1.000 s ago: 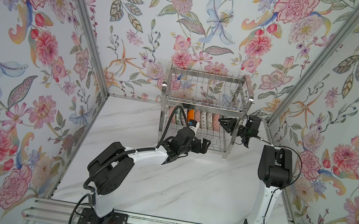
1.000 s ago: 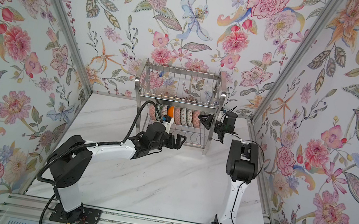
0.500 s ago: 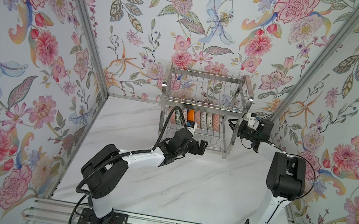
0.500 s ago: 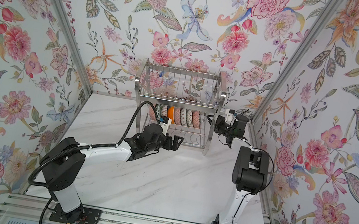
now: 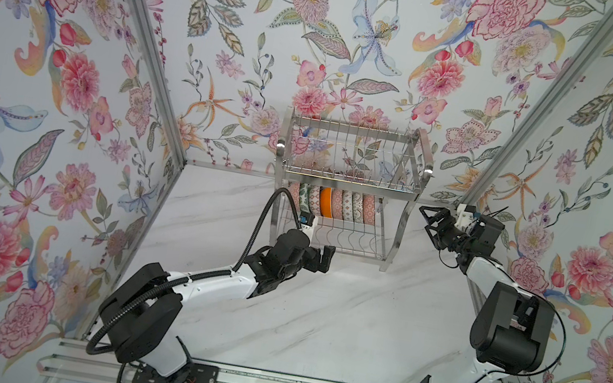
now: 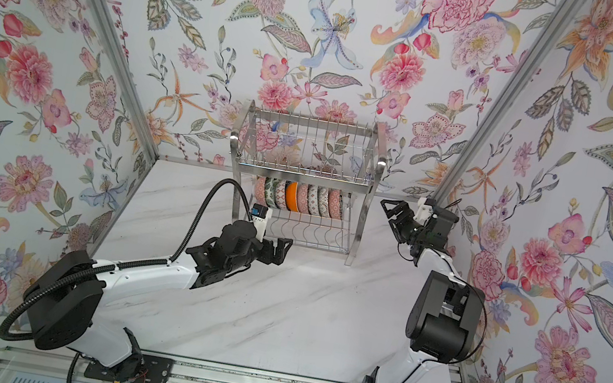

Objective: Load the bowls into the dish rack

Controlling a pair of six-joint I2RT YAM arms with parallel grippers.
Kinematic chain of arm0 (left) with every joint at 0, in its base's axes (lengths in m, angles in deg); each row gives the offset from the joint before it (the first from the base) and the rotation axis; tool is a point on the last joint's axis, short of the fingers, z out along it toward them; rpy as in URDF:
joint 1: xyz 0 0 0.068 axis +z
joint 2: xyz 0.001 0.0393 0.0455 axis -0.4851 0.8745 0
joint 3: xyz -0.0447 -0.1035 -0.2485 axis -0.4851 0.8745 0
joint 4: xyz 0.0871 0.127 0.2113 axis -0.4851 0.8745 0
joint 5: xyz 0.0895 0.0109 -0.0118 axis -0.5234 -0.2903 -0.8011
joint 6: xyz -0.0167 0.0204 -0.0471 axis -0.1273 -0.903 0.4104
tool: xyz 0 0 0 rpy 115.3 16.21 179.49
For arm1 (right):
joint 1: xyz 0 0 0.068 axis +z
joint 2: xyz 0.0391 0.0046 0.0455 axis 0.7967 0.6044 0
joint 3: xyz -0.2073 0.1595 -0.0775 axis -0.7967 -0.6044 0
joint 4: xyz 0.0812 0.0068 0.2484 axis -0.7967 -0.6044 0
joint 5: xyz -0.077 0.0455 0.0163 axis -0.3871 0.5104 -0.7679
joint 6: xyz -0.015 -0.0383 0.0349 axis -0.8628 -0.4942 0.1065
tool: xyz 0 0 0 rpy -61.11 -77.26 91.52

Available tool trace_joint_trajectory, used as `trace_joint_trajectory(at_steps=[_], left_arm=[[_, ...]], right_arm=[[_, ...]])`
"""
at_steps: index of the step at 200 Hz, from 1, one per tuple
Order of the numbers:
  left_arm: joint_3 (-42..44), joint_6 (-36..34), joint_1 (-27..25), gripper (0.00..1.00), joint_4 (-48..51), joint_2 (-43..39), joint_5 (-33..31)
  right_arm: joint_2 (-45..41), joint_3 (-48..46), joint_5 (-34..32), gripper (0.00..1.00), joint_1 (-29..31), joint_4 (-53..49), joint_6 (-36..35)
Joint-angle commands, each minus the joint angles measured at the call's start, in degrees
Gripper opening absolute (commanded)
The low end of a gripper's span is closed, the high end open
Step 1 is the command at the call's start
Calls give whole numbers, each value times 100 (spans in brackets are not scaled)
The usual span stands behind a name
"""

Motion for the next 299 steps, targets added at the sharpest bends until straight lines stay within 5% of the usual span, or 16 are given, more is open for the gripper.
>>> trace_joint_trajectory(at_steps=[1,64,96,130,165,231,287,299], left_arm=[[236,-211,76,99,20,-380,-321],[1044,-393,599,99,253,-1553,-645],[1401,-476,1379,99,564,-2363,-908],[1403,-902,2318,99,869,-2978,-1902],[1406,-1132,3274,99,625,-2781,-2409],[2536,-1863,3781,99,-1596,-1937,-4213],[3227,-2264,4231,99,-4009,-545,-4267],[2910,-2184,4250,99,-3503,-353,-3968]], right_arm=[[-296,-139,-128,99,-109,-136,-106],[-895,-203,-892,99,-235,-1090,-921],[-1450,-605,-2039,99,-230,-1315,-1405],[-2037,-1037,-3689,99,45,-1537,-1930],[-2543,-1828,-5580,99,763,-874,-2419],[-2509,-2824,-7603,99,1737,-88,-3217],[-2658,-4565,-8143,99,2208,2815,-3820],[-2613,-4740,-8202,99,2213,3184,-3868]])
